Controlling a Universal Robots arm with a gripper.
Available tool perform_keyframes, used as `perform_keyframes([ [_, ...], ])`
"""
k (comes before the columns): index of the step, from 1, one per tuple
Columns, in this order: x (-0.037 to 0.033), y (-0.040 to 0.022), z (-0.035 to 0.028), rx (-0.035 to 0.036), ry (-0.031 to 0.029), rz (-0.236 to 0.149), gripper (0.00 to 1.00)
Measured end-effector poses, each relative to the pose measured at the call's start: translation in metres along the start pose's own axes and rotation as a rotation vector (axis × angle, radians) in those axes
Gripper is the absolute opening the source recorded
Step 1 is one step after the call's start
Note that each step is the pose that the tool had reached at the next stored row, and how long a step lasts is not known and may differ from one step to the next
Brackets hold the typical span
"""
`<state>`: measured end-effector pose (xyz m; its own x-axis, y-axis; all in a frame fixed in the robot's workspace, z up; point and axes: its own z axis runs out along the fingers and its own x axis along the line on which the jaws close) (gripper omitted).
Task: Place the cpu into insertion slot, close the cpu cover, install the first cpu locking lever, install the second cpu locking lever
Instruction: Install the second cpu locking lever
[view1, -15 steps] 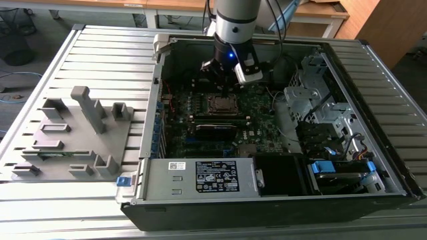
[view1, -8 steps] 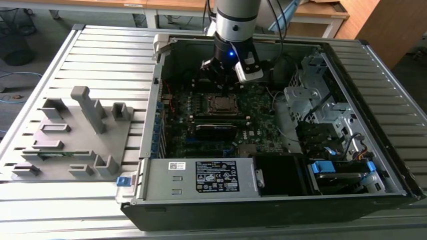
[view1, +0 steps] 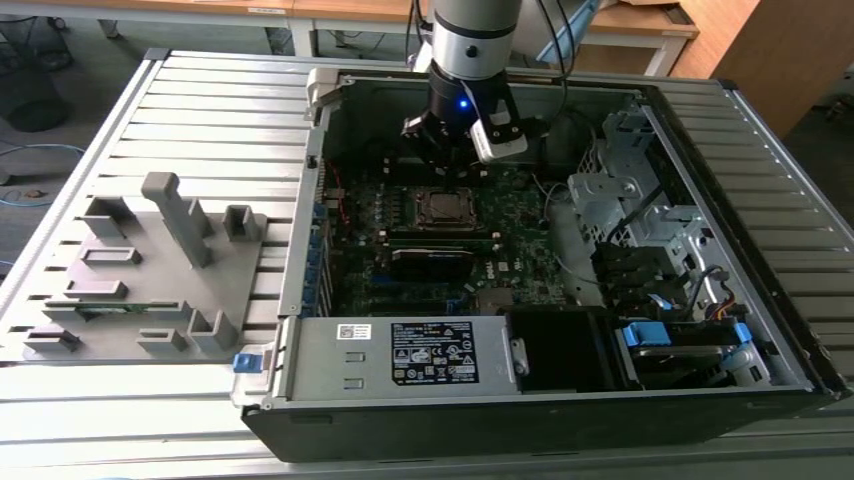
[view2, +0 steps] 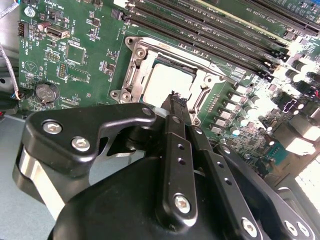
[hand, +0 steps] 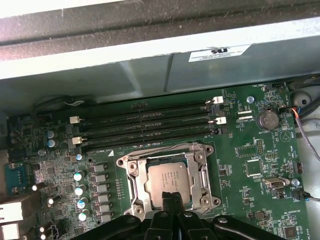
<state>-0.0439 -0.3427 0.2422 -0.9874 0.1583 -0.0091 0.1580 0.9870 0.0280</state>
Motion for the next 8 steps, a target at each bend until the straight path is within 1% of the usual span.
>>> perform_keyframes([
  [8,0.0000,0.0000,0.0000,0.0000,0.0000,0.000,0.11],
])
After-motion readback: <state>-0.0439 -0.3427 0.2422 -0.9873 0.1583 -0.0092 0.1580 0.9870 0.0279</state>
